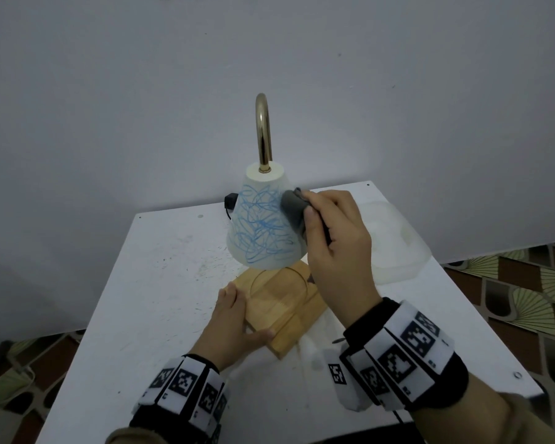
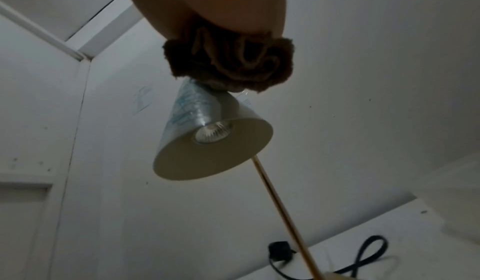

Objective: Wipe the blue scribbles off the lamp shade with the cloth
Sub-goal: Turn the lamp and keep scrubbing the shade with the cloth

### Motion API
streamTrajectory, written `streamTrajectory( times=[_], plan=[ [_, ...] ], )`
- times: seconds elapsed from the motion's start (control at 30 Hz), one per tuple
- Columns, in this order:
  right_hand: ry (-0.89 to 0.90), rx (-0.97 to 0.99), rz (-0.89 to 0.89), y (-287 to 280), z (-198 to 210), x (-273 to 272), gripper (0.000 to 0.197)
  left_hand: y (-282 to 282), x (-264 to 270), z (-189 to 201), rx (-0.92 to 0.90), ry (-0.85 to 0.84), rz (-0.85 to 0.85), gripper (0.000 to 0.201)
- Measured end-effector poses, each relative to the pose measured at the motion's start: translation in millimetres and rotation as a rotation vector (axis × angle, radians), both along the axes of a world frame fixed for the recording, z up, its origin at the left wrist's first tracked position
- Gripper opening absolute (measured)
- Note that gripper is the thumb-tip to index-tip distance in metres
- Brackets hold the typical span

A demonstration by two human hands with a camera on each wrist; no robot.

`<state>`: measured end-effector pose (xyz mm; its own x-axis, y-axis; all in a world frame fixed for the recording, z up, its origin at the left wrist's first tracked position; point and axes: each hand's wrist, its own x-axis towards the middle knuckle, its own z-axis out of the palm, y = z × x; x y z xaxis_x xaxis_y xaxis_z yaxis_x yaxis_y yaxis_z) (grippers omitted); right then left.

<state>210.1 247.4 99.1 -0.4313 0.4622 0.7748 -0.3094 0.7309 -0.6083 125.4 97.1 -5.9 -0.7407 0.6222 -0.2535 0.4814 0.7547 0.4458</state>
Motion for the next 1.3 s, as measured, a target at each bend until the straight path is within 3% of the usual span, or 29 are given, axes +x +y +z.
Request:
streamTrajectory(
  times=[0.3,0.53,0.67,0.83,1.1,1.3],
  plan=[
    [0.003,0.024,0.052,-8.6,-12.4,9.4,0.026,0.3,-0.6,-2.1,0.0,0.01,-0.009,0.102],
    [0.002,-0.179,0.012,0.8,4.4,-4.8,0.021,-2.0,-5.2,-7.6,-0.004,0.02,-0.023,0.103],
    [0.08,-0.122,0.028,-19.0,15.3,-4.8,0.023,-2.3,-5.5,-6.9,-0.013,0.023,-0.027,0.101],
    [0.057,-0.045,-0.031,-21.9,-11.6,6.7,0.026,-0.5,-2.5,-2.7,-0.022,0.023,-0.031,0.101],
    [0.008,-0.351,-0.016,-12.9,13.0,-10.7,0.018,0.4,-1.0,-0.1,-0.011,0.003,-0.014,0.102],
    [0.06,-0.186,0.019,-29.9,9.2,-3.6,0.021,2.3,-1.1,0.7,-0.031,0.002,-0.013,0.104]
  ],
)
